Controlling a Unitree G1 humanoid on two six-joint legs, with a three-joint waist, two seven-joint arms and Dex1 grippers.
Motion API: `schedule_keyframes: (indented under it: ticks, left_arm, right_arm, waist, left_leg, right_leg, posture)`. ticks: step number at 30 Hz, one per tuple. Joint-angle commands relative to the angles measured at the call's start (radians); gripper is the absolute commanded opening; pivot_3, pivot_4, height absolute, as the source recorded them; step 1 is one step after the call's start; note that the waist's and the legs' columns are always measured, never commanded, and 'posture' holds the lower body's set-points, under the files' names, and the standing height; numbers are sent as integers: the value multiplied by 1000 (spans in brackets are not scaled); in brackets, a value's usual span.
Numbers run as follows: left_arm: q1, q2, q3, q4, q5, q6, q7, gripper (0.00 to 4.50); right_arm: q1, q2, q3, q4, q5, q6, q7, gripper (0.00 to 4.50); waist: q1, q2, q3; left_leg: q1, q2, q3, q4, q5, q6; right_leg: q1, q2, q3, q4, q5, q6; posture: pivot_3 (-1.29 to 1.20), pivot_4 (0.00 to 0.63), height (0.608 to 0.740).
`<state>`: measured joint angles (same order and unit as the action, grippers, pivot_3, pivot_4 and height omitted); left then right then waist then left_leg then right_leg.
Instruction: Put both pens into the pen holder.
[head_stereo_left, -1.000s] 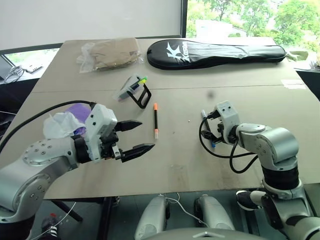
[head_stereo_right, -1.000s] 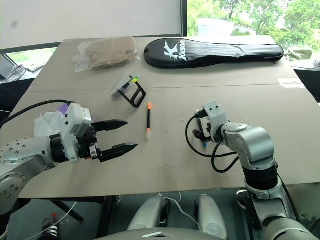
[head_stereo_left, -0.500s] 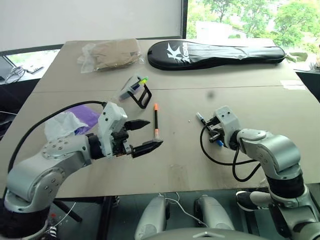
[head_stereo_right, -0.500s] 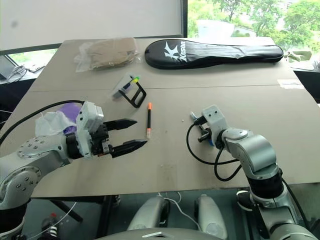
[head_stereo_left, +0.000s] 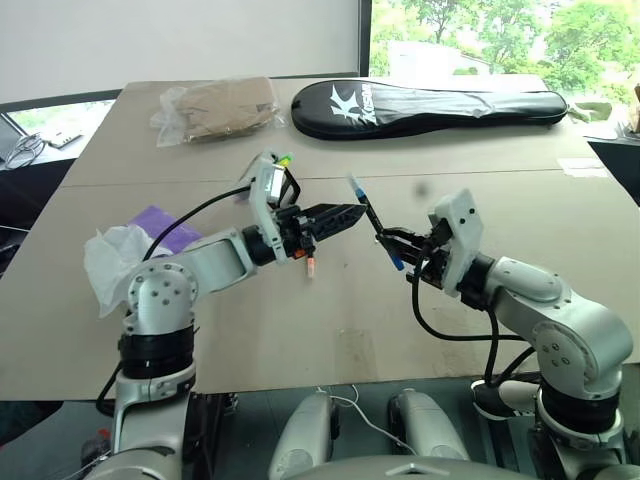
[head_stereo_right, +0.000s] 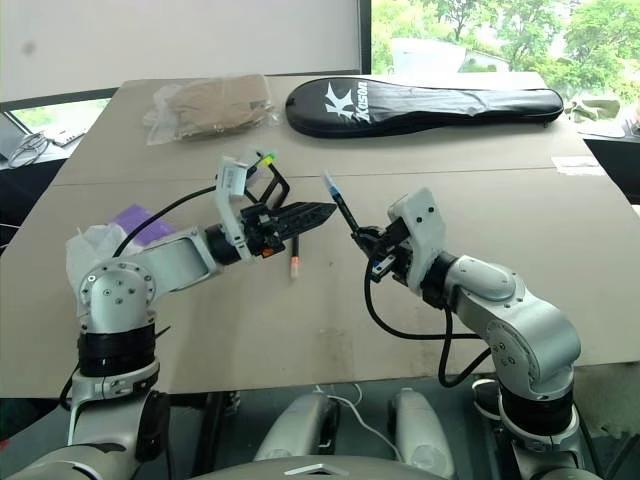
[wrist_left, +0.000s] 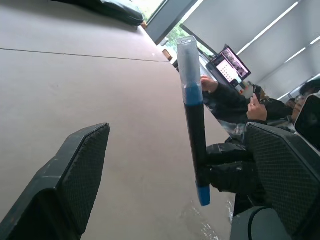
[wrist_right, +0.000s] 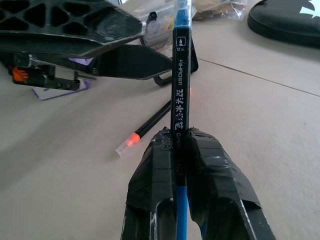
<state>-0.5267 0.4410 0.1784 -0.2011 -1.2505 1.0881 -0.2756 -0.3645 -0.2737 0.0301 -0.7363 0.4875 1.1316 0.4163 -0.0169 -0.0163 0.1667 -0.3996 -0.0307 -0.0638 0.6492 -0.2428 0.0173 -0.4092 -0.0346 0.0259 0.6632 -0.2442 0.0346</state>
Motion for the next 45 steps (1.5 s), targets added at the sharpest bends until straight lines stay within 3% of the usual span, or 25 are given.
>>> schedule_keyframes:
  ticks: [1, 8, 11, 12, 14, 21, 24, 28, 31, 38, 45]
  left_arm:
    - [-36, -11, -11, 10, 9, -1, -15, 3185]
    - [-29, -3, -8, -2, 19, 1, -38, 88]
    - [-25, 2, -3, -30, 41, -21, -38, 35]
    - [-28, 9, -2, -38, 58, -34, -41, 0]
    - [-39, 29, 1, -54, 107, -69, -48, 0]
    - [-192, 197, -101, -170, 483, -288, -93, 0]
    - [-240, 259, -180, -204, 645, -347, -103, 0]
    - [-266, 373, -384, -194, 980, -504, -136, 0]
    - [-286, 369, -458, -128, 1117, -554, -138, 0]
    - [-337, 314, -503, 59, 1310, -650, -153, 0]
    - [-338, 250, -458, 157, 1347, -658, -198, 0]
  right_arm:
    - [-19, -4, 23, -23, 19, -42, 0, 0]
    - [-22, 7, 48, -14, 34, -69, -10, 0]
    - [-24, -6, 54, -1, 32, -93, 6, 0]
    - [-26, -6, 49, 13, 28, -105, 5, 689]
    - [-24, -13, 41, 29, 28, -139, 17, 1201]
    - [42, -171, 43, 35, -70, -313, 72, 4388]
    - [75, -216, 35, 39, -76, -394, 118, 4388]
    - [91, -237, 30, 44, -84, -453, 137, 4388]
    - [93, -224, 46, 62, -104, -485, 120, 4388]
    - [106, -211, 61, 47, -122, -494, 94, 4388]
    - [120, -206, 55, 22, -123, -484, 68, 4388]
  waist:
    - [0, 0, 0]
    - [1, 0, 0]
    - [1, 0, 0]
    - [2, 0, 0]
    - [0, 0, 0]
    - [10, -1, 1]
    - [6, -1, 1]
    - [-1, -1, 2]
    - [2, -1, 2]
    - [4, -2, 3]
    - [3, -2, 3]
  left_leg:
    - [0, 0, 0, 0, 0, 0]
    - [0, 0, 1, 0, 0, 0]
    - [0, 0, 0, 0, 0, 0]
    - [0, 0, 0, 0, 0, 0]
    - [0, 0, 1, 0, 0, 0]
    - [-2, -1, 0, 0, 0, 0]
    - [-2, -1, 2, -1, 0, 0]
    - [-1, 0, 2, -2, 0, 0]
    - [-1, 0, 2, -3, 0, 0]
    - [-3, 0, 2, -1, 0, 0]
    - [-3, 0, 1, 0, 0, 0]
  right_leg:
    - [0, 0, 0, 0, 0, 0]
    - [0, 0, 1, 0, 0, 0]
    - [0, 0, 1, 0, 0, 0]
    - [0, 0, 1, 0, 0, 0]
    - [0, 0, 1, 0, 0, 0]
    - [0, 0, -1, -1, 0, 0]
    - [0, -1, 1, -2, 0, 0]
    - [-1, 0, 2, -2, 0, 0]
    - [-2, 1, 2, -1, 0, 0]
    - [-2, 1, 1, -2, 0, 1]
    - [-2, 1, 0, -1, 0, 1]
  posture:
    - [0, 150, 740]
    - [0, 150, 740]
    - [0, 150, 740]
    - [0, 150, 740]
    - [0, 150, 740]
    - [0, 150, 740]
    - [0, 150, 740]
    - [0, 150, 740]
    - [0, 150, 740]
    - [0, 150, 740]
    - [0, 150, 740]
